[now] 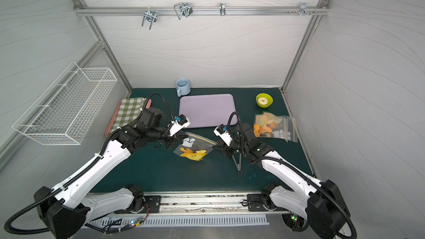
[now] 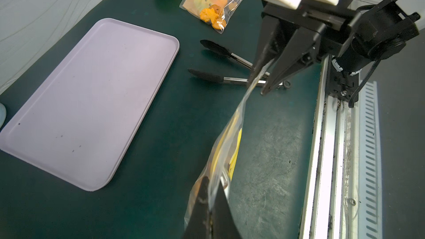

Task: Put the cookies into a resealable bag to prevent moisture
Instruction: Close the ziploc bag at the center of the board, then pick up the ziploc bag from the center of the board.

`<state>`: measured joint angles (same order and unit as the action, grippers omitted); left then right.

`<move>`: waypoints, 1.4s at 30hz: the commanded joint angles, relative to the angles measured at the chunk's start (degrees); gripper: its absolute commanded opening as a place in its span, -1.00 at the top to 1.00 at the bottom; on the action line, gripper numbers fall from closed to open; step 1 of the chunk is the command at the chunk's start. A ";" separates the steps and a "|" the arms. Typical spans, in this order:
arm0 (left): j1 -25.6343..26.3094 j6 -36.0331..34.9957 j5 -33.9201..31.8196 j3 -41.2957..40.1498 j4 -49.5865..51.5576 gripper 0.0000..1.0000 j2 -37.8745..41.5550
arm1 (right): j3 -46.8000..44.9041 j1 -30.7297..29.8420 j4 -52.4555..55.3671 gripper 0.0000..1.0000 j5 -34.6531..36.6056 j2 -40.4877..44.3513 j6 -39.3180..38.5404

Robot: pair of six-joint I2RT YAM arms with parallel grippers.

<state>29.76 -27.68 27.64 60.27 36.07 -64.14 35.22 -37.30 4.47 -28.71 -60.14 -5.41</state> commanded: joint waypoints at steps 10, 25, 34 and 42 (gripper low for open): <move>-0.21 -1.43 1.05 0.90 -1.53 1.00 0.77 | 3.10 0.30 0.73 -0.14 -2.14 -0.54 -1.20; -0.14 -1.06 1.81 0.99 -1.57 1.00 0.85 | 18.17 -5.84 1.41 0.42 -8.26 -14.41 -5.95; -0.22 9.17 -1.54 0.46 -9.77 -0.19 3.41 | 19.02 -6.18 5.43 1.00 6.10 -9.52 1.34; -0.31 33.69 -27.17 1.39 -15.99 -0.99 5.25 | 31.82 -0.40 22.79 1.00 25.94 -4.32 10.73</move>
<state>29.74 -5.04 13.13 59.92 23.27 -58.76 62.41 -40.82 19.55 -12.05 -67.51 0.58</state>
